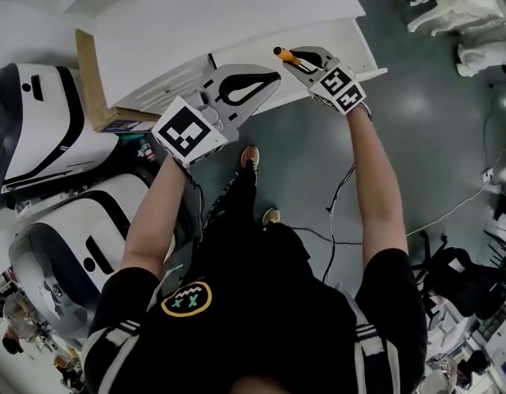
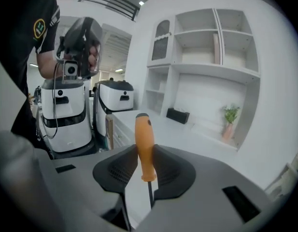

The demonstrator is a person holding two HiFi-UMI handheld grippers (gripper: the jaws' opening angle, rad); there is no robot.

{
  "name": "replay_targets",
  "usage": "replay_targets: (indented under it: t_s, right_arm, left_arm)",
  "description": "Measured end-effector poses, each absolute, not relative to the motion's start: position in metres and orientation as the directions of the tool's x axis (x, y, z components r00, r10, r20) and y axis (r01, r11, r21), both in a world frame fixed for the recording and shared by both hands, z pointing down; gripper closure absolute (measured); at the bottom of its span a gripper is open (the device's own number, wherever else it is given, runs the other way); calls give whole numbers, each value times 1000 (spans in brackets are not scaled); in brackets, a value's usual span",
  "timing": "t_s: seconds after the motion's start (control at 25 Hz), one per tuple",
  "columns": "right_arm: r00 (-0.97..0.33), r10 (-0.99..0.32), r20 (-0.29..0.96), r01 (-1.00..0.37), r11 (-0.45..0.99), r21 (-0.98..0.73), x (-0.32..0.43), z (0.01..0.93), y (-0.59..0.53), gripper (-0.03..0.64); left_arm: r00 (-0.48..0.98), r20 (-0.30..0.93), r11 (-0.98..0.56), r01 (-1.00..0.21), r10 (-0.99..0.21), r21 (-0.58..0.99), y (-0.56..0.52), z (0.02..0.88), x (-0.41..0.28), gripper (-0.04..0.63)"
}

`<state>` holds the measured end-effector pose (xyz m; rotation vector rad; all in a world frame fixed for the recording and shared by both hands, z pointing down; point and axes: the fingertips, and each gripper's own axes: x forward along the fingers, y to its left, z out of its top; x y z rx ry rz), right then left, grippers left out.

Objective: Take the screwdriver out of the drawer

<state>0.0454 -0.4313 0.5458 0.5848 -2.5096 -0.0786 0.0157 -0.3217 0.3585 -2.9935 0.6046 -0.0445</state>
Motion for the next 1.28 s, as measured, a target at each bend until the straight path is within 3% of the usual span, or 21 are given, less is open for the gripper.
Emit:
replay_targets:
  t_s: [0.68, 1.28]
  right_arm:
    - [-810, -551, 200, -513, 831, 215, 73, 385, -299, 492]
    - [-828, -557, 63, -524, 810, 265, 111, 319, -150, 492]
  left_arm:
    - [926, -20, -911, -376, -378, -168, -227, 312, 33, 575]
    - [909, -42, -890, -414, -414, -191, -115, 293, 63, 575]
